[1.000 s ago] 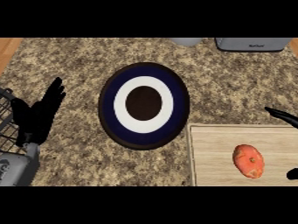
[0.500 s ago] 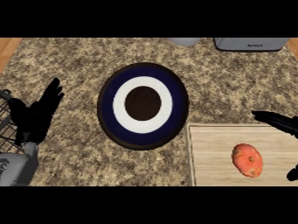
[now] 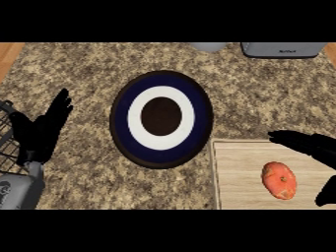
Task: Pick the squash from the tray and place it in the plate
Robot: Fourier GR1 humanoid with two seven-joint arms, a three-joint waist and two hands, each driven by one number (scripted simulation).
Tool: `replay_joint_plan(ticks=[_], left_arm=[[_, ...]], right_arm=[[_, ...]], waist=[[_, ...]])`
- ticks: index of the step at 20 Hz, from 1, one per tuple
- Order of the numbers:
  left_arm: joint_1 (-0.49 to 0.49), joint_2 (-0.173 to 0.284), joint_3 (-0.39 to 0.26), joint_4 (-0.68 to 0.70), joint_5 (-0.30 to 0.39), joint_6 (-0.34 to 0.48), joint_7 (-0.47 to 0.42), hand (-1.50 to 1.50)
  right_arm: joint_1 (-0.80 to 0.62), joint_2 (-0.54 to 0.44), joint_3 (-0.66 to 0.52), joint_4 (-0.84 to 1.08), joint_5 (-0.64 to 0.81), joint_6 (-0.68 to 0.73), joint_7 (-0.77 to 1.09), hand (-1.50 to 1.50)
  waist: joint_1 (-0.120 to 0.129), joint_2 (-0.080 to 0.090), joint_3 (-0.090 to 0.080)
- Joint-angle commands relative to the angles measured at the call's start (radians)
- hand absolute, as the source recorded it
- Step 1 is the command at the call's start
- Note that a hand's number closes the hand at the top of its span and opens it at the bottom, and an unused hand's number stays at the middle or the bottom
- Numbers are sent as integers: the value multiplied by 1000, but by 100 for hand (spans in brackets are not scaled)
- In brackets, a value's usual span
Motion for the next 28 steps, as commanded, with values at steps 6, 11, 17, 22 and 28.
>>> replay_joint_plan(ticks=[6, 11, 17, 22, 28], left_arm=[[53, -42, 24, -36, -72, -9, 3, 0], [33, -36, 79, -73, -59, -68, 56, 0], [18, -88, 94, 18, -126, -59, -14, 0], [16, -65, 112, -39, -101, -86, 43, 0], [22, -80, 120, -9, -106, -97, 4, 0]], right_arm=[[47, 114, -7, -45, 159, -18, 82, -150], [-26, 176, -45, 28, 238, 11, 81, -150], [26, 170, -63, -59, 309, 56, 90, -150], [15, 208, 18, -21, 382, 28, 13, 150], [70, 221, -1, -65, 382, -7, -15, 150]], waist=[[0, 0, 0], [3, 0, 0], [-3, 0, 0], [2, 0, 0], [-3, 1, 0]])
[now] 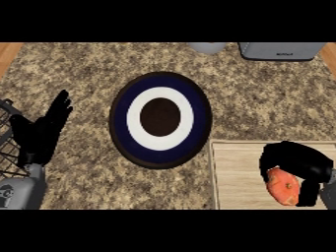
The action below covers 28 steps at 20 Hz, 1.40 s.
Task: Pick the squash from the tray and place it in the plate
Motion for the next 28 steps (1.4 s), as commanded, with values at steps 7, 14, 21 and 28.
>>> replay_joint_plan(ticks=[7, 14, 21, 28], left_arm=[[-22, -29, -27, -8, -18, 3, 18, 0], [-28, -21, -22, 14, -21, 1, 27, 0], [-10, -20, -18, 12, -15, -7, 13, 0], [-25, -15, -8, 27, -11, -20, -1, 0]], right_arm=[[25, 464, 164, -161, -1, 95, 350, 150], [-21, 571, 305, -315, -35, -102, 713, 150], [-117, 576, 377, -490, 6, -508, 1059, 150], [-316, 577, 484, -492, 58, -720, 1556, 150]], waist=[[14, 4, 16], [23, -1, 19], [23, -6, 19], [33, 8, 18]])
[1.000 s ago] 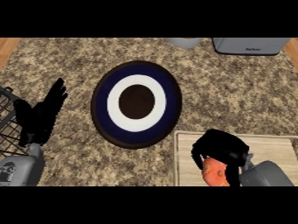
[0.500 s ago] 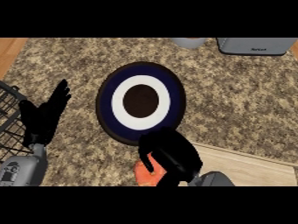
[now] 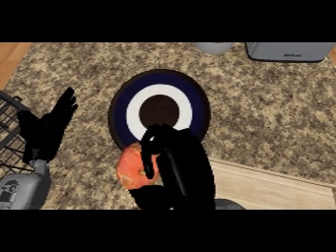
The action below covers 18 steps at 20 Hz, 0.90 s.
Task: Pick the squash from the tray and place it in the plate
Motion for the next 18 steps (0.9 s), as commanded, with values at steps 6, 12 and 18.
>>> replay_joint_plan(ticks=[6, 12, 18], left_arm=[[-5, 15, 18, -15, 11, -25, 16, 0], [16, -10, 13, -17, -14, -9, -8, 0], [-15, -5, 23, -69, -13, -5, 86, 0]], right_arm=[[-330, 3, 67, 223, -62, -303, 472, 150], [-420, 3, -151, 415, -200, -283, 294, 150], [-365, 3, -170, 649, -234, -306, 69, 150]], waist=[[4, 12, 2], [-11, 14, 3], [-17, 15, 3]])
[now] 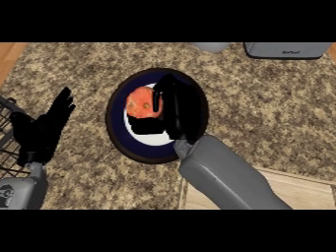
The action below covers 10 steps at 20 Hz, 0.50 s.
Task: Pick the squash from the tray and place it in the plate
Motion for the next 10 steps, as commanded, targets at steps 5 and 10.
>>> replay_joint_plan(ticks=[5, 10], left_arm=[[17, -31, -13, 40, -29, 4, -51, 0], [-26, 9, 50, 71, 4, -35, -52, 0]], right_arm=[[0, 1, -123, 190, -277, 109, -221, 150], [20, 1, -142, 264, -360, 211, -426, -150]], waist=[[5, 5, 0], [-6, 0, 0]])
